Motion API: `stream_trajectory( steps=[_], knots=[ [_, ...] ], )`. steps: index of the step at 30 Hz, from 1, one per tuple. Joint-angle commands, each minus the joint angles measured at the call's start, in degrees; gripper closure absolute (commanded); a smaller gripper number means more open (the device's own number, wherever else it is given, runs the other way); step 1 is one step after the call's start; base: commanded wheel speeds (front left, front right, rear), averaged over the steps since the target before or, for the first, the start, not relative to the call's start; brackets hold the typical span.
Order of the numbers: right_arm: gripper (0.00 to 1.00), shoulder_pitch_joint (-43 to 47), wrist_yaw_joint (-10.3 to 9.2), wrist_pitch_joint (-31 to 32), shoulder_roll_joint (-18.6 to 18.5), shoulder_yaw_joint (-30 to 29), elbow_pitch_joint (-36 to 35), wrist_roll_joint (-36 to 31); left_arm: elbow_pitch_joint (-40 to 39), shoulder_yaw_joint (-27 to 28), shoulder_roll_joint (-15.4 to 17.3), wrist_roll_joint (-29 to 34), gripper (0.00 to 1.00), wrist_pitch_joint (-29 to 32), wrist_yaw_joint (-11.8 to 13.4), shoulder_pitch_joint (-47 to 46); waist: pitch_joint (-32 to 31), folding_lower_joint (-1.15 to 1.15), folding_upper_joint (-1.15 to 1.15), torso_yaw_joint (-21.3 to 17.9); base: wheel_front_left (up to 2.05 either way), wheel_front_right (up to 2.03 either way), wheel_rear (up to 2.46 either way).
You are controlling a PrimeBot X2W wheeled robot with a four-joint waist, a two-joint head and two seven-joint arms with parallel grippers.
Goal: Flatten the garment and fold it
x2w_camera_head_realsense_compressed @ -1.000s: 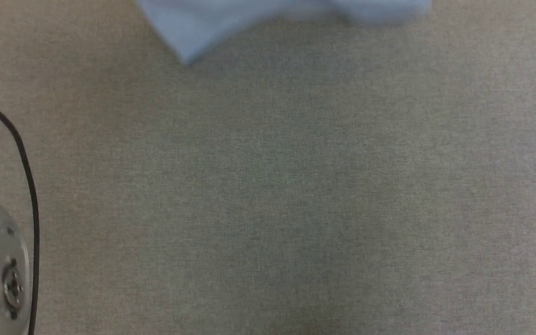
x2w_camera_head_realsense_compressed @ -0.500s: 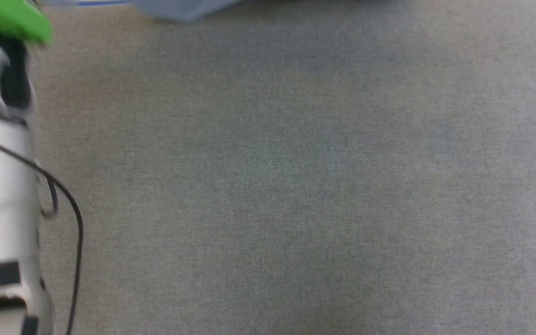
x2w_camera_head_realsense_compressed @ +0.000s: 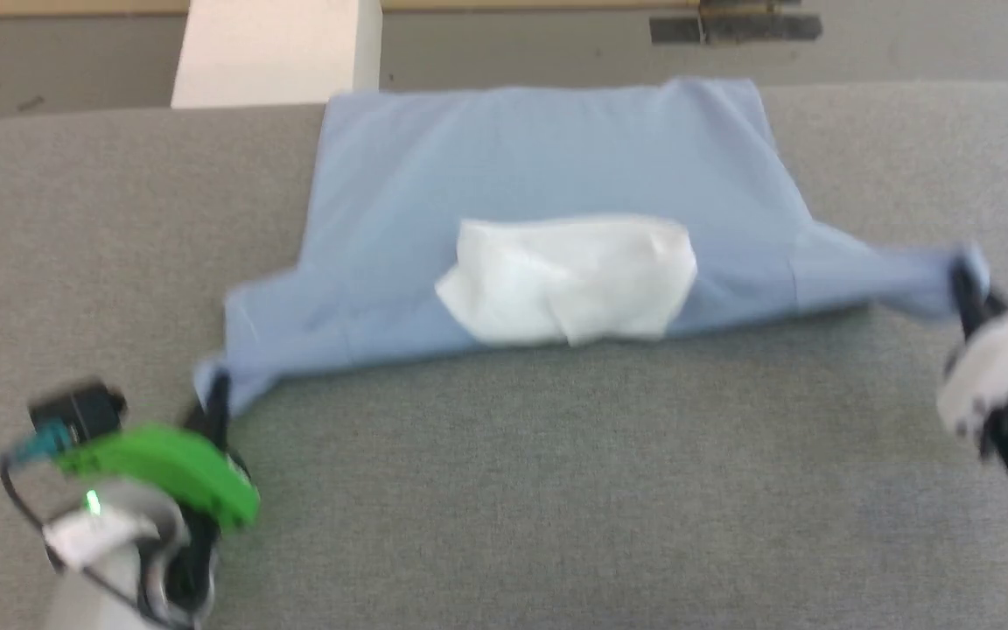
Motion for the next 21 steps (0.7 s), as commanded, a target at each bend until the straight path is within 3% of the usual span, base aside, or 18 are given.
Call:
stream_trajectory(
  steps=[1, 5, 9, 17, 21],
  knots=[
    [1.00, 3.5, -0.10, 1.7, 1.4, -2.0, -2.4, 0.3, -2.0, 0.2, -0.7, -1.2, 1.00, 0.8, 0.6, 3.5, -3.0, 0.00, 0.00, 0.6, 0.00, 0.00, 0.00],
    [1.00, 12.2, -0.10, 7.3, 4.8, -6.6, -7.9, -0.3, -6.4, -0.3, -2.1, -2.6, 1.00, 4.0, 2.1, 11.6, -4.9, 0.00, 0.00, 1.3, 0.00, 0.00, 0.00],
    [1.00, 21.7, -0.10, 15.3, 6.8, -10.9, -12.8, -0.5, -11.8, -0.9, -2.4, -2.6, 1.00, 8.9, 6.0, 21.0, -6.9, 0.00, 0.00, 1.8, 0.00, 0.00, 0.00],
    [1.00, 30.4, -0.10, 24.1, 6.9, -14.4, -9.1, 4.3, -16.6, -0.3, -1.1, -1.6, 1.00, 14.5, 11.6, 31.1, -8.7, 0.00, 0.00, 2.4, 0.00, 0.00, 0.00],
    [1.00, 31.8, -0.10, 24.5, 6.9, -15.3, -5.1, 3.8, -17.7, -0.7, -1.4, -1.3, 1.00, 15.3, 12.9, 32.9, -9.0, 0.00, 0.00, 2.7, 0.00, 0.00, 0.00]
  ],
)
